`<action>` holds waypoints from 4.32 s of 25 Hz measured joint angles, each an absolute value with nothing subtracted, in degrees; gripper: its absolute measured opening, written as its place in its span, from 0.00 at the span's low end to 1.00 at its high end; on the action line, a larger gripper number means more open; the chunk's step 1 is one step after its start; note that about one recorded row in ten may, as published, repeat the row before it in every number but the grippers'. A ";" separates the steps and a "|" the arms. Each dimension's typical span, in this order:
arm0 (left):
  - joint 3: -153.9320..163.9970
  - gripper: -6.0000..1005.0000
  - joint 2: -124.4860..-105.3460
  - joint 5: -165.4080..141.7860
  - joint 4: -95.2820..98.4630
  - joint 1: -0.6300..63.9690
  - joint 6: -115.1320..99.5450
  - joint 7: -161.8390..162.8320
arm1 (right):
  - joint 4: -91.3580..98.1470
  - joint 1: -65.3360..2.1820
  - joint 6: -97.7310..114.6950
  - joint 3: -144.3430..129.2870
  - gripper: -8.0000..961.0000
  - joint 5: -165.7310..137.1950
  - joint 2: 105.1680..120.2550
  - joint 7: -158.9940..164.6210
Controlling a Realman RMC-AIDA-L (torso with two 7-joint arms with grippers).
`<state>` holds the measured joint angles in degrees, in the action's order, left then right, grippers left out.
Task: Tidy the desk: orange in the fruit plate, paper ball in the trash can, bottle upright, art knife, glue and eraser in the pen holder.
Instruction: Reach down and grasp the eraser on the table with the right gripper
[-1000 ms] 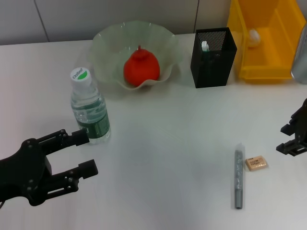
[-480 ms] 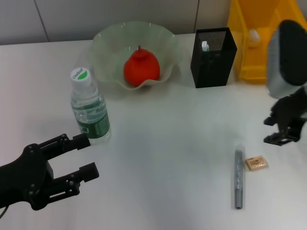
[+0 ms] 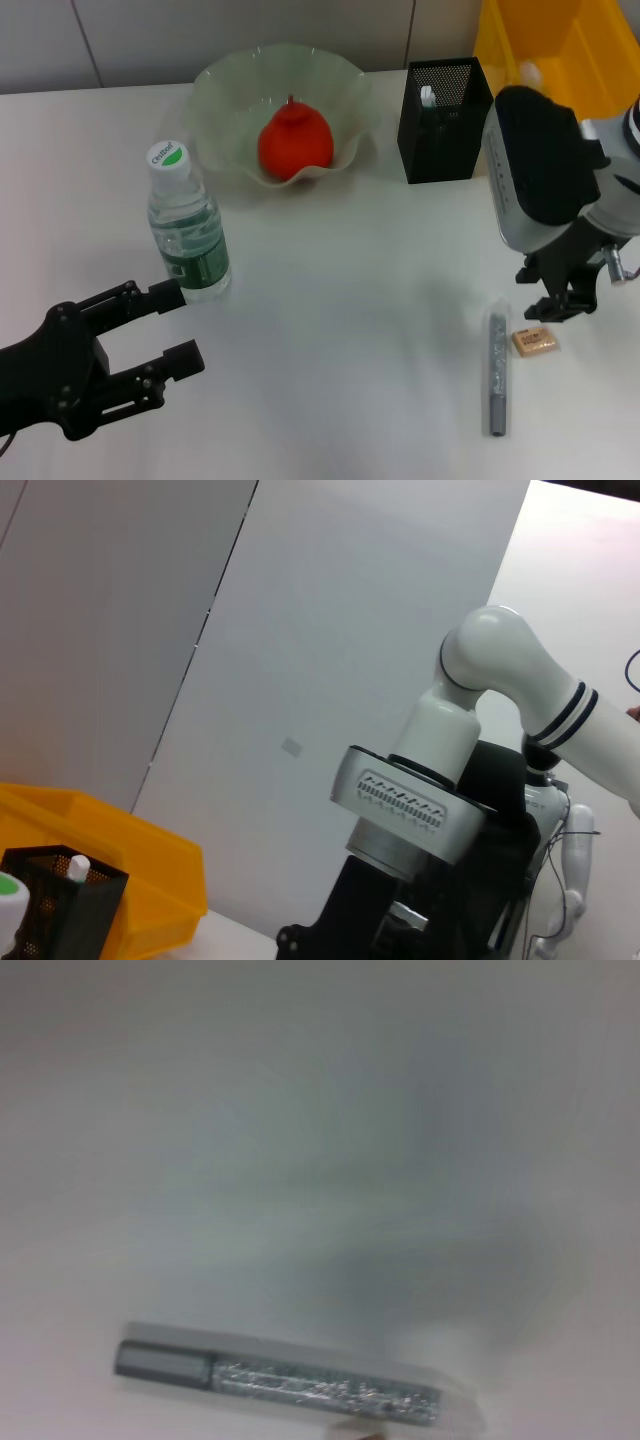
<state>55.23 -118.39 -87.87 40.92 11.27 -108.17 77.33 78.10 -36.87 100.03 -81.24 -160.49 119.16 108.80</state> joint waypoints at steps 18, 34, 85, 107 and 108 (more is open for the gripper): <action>53.08 0.74 -118.21 -87.71 38.09 11.40 -108.54 75.05 | 77.32 -36.07 103.44 -83.40 0.41 -160.40 119.35 109.65; 53.08 0.74 -118.27 -87.85 37.97 10.81 -108.55 75.06 | 73.88 -36.19 100.72 -83.94 0.41 -160.64 119.37 109.86; 53.08 0.74 -118.21 -87.75 37.97 9.41 -109.07 75.06 | 71.16 -36.49 97.36 -87.01 0.29 -162.16 119.35 111.04; 53.08 0.74 -118.21 -87.71 37.97 8.97 -109.28 75.06 | 84.27 -32.06 95.80 -86.54 0.13 -162.65 119.34 118.34; 53.08 0.74 -118.22 -87.71 37.97 8.97 -109.27 75.06 | 84.26 -32.02 96.45 -86.69 0.12 -162.61 119.35 118.38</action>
